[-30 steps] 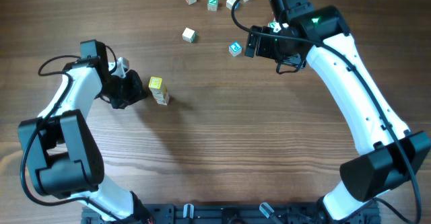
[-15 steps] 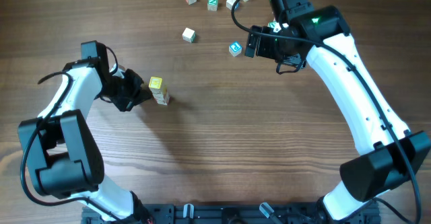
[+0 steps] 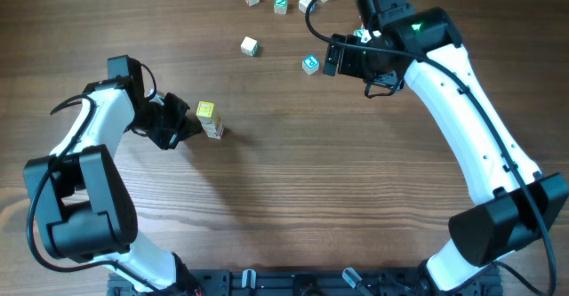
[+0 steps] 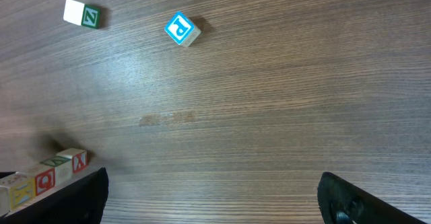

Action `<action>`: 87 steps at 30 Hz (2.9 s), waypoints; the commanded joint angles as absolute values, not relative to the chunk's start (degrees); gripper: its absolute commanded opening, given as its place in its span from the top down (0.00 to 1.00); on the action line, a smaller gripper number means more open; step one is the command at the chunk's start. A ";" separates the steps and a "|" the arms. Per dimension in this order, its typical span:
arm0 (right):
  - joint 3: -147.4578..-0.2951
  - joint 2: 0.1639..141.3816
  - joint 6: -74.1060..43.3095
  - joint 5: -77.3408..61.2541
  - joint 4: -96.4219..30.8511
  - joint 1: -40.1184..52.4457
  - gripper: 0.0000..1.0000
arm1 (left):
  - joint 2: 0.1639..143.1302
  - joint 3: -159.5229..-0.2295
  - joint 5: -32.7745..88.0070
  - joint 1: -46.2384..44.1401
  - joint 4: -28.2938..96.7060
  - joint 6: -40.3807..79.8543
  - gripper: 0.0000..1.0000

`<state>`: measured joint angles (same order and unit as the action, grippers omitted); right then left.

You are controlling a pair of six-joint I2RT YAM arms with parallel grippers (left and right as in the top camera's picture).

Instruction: Form a tower

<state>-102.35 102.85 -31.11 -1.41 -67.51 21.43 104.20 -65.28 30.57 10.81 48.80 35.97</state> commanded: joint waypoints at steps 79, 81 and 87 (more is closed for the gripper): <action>-101.86 102.80 -34.70 -0.99 -66.17 21.30 0.04 | 104.38 -64.82 29.91 17.37 42.76 33.21 0.96; -101.86 102.80 -34.50 -0.69 -65.87 21.30 0.01 | 104.38 -64.82 29.91 16.80 42.24 33.19 0.96; -101.86 102.80 -34.48 1.65 -65.58 21.30 0.01 | 104.38 -64.82 30.00 13.45 42.54 33.26 0.96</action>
